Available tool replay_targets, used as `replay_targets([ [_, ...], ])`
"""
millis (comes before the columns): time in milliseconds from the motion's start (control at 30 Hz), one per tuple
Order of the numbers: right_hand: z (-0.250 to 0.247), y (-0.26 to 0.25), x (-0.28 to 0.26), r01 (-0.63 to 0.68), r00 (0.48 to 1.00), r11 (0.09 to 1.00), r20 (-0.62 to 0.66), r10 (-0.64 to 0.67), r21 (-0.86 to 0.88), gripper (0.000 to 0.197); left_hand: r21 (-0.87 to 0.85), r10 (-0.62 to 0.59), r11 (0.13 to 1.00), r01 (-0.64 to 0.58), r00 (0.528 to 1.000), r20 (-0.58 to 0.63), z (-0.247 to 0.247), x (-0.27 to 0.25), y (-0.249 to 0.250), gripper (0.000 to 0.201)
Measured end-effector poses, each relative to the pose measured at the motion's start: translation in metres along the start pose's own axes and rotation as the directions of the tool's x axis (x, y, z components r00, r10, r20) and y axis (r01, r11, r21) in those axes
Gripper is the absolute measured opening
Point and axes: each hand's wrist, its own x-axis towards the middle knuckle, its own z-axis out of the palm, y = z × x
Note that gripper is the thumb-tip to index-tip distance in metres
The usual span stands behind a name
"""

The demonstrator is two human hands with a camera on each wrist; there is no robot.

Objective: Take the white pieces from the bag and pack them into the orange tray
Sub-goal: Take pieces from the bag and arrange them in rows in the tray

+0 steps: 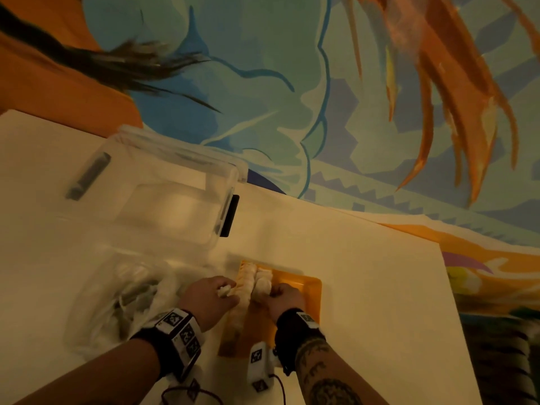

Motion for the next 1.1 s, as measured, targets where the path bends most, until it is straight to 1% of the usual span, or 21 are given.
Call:
replay_targets([
  [100,0.004,-0.001,0.004,-0.01,1.0,1.0,-0.013,0.01,-0.001,0.035,-0.023,-0.008,1.0,0.008,1.0,0.02,-0.001,0.003,-0.003,0.04],
  [167,0.004,-0.001,0.007,0.009,1.0,1.0,-0.025,-0.009,-0.02,0.031,-0.019,-0.013,1.0,0.013,1.0,0.027,-0.001,0.003,-0.003,0.04],
  [300,0.001,-0.002,0.009,0.017,0.999,0.998,-0.034,-0.015,0.055,0.023,-0.027,-0.025,0.999,0.026,0.999,0.035,-0.002,0.002,-0.002,0.039],
  [400,-0.005,-0.004,0.003,0.039,0.999,0.995,-0.02,-0.037,0.095,0.025,-0.046,-0.047,0.998,0.048,0.998,0.034,-0.003,0.003,-0.003,0.04],
  [467,-0.011,-0.003,-0.004,0.045,0.999,0.993,-0.016,-0.044,0.112,0.027,-0.105,-0.067,0.992,0.068,0.998,0.018,-0.003,0.001,-0.001,0.047],
  [533,-0.017,-0.004,-0.015,0.076,0.997,0.989,-0.035,-0.072,0.126,0.032,-0.16,-0.058,0.985,0.059,0.998,0.009,-0.005,-0.002,0.006,0.057],
  [567,-0.021,-0.006,-0.024,0.111,0.993,0.984,-0.058,-0.104,0.142,0.033,-0.169,-0.046,0.984,0.047,0.999,0.011,-0.005,-0.004,0.011,0.061],
  [633,-0.029,-0.013,-0.045,0.238,0.97,0.95,-0.103,-0.221,0.199,0.024,-0.201,-0.008,0.98,0.011,1.0,0.016,-0.002,-0.008,0.021,0.067],
  [700,-0.036,-0.018,-0.068,0.361,0.931,0.884,-0.072,-0.357,0.296,0.016,-0.26,0.059,0.964,-0.052,0.998,0.018,0.005,-0.013,0.03,0.071],
  [767,-0.041,-0.018,-0.083,0.461,0.877,0.83,-0.017,-0.481,0.315,0.019,-0.298,0.118,0.949,-0.103,0.992,0.034,0.012,-0.018,0.039,0.073],
  [833,-0.044,-0.012,-0.09,0.519,0.84,0.804,0.004,-0.543,0.29,0.017,-0.3,0.161,0.944,-0.136,0.985,0.061,0.016,-0.025,0.049,0.069],
  [867,-0.046,-0.008,-0.09,0.528,0.836,0.801,-0.007,-0.549,0.282,0.015,-0.311,0.181,0.939,-0.149,0.98,0.077,0.017,-0.028,0.054,0.066],
  [900,-0.049,-0.004,-0.091,0.528,0.838,0.798,-0.027,-0.545,0.291,0.011,-0.324,0.202,0.932,-0.165,0.976,0.085,0.019,-0.031,0.058,0.062],
  [967,-0.057,0.002,-0.093,0.504,0.853,0.794,-0.054,-0.518,0.342,0.007,-0.344,0.235,0.918,-0.198,0.97,0.068,0.024,-0.038,0.064,0.046],
  [1033,-0.066,0.006,-0.094,0.483,0.87,0.796,-0.098,-0.483,0.364,0.008,-0.347,0.258,0.909,-0.232,0.966,0.03,0.025,-0.045,0.068,0.03],
  [1100,-0.076,0.008,-0.093,0.476,0.879,0.814,-0.155,-0.451,0.333,0.011,-0.373,0.263,0.895,-0.244,0.965,-0.002,0.026,-0.05,0.07,0.015],
])
